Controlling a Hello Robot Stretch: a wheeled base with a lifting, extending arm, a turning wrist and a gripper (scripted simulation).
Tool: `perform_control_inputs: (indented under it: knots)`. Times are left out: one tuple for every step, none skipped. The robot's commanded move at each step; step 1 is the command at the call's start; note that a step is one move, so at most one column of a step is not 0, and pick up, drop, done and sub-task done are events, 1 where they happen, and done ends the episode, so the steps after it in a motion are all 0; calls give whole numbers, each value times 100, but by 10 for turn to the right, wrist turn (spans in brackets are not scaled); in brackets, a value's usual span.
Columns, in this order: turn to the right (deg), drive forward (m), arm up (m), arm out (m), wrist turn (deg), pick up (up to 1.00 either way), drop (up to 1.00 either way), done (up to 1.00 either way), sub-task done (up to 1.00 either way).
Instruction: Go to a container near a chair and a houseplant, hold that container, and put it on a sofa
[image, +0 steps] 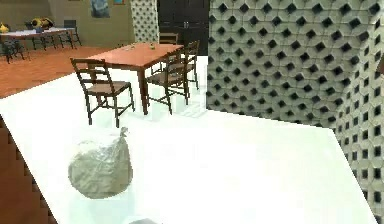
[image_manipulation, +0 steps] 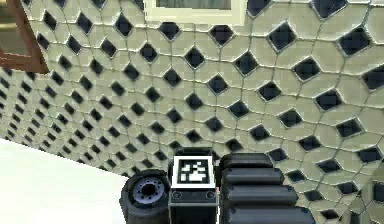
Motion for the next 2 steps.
perform_control_inputs:
  knots:
    - [0,30,0,0,0,0,0,0,0]
    - [-240,0,0,0,0,0,0,0,0]
